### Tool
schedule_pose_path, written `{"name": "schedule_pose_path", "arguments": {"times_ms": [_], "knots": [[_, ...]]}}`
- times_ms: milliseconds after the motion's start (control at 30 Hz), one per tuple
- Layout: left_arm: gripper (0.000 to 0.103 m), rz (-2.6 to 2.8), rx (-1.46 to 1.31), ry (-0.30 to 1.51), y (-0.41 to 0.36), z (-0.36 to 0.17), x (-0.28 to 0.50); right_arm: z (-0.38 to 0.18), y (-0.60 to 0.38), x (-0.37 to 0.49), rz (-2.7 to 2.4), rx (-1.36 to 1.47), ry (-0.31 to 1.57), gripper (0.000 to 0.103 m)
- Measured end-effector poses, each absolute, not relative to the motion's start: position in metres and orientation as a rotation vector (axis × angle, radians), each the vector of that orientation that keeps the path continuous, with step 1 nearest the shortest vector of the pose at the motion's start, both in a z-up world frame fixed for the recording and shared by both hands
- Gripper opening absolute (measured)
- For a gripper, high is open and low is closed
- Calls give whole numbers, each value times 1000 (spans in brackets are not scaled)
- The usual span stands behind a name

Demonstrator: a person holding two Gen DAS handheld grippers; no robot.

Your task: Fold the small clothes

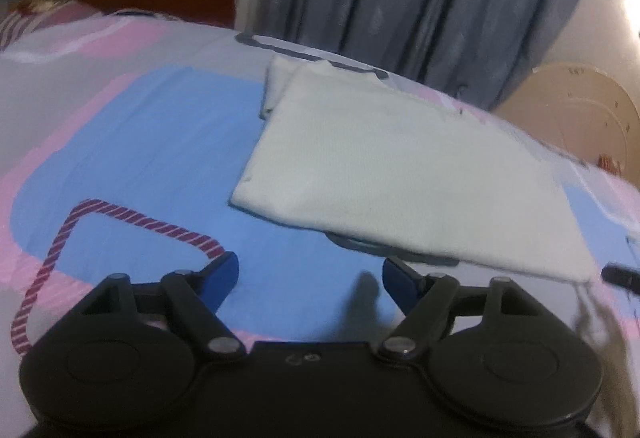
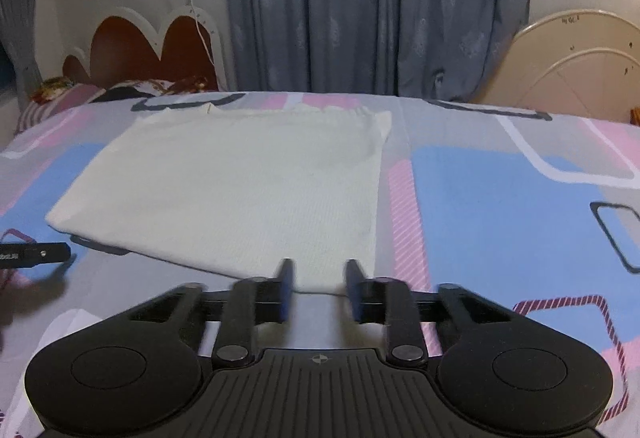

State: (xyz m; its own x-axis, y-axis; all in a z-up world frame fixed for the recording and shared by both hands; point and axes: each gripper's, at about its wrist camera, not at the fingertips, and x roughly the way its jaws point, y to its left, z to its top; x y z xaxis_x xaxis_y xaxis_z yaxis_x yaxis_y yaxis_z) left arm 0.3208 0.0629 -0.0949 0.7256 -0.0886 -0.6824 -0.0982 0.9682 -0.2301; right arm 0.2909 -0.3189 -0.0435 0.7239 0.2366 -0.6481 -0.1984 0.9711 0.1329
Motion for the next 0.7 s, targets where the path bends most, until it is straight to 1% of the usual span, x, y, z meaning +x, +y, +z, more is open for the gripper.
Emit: {"name": "schedule_pose_path", "arguments": {"times_ms": [133,300,367,400,433,467,633,667,700], "knots": [[70,8,-459,742,86,-97,336,-47,-313,296,243,59,736,15],[70,-2,-756,705,108,-109,349,-50,-307,300,250,67,733,15],[69,-3,-828,680,108,-115,349,-50,-305,305,254,90,729,15],[67,0,-837,668,107,-116,351,-50,-305,308,260,106,721,15],[65,6,-842,659,106,-117,353,-49,-303,312,269,125,712,5],[65,9,-858,646,107,-120,355,-48,-302,316,280,140,706,0],[49,27,-892,589,105,-129,378,-45,-282,346,341,182,675,0],[48,29,-899,583,104,-130,381,-46,-278,350,348,183,671,0],[45,32,-904,574,104,-131,382,-46,-273,356,356,182,667,0]]}}
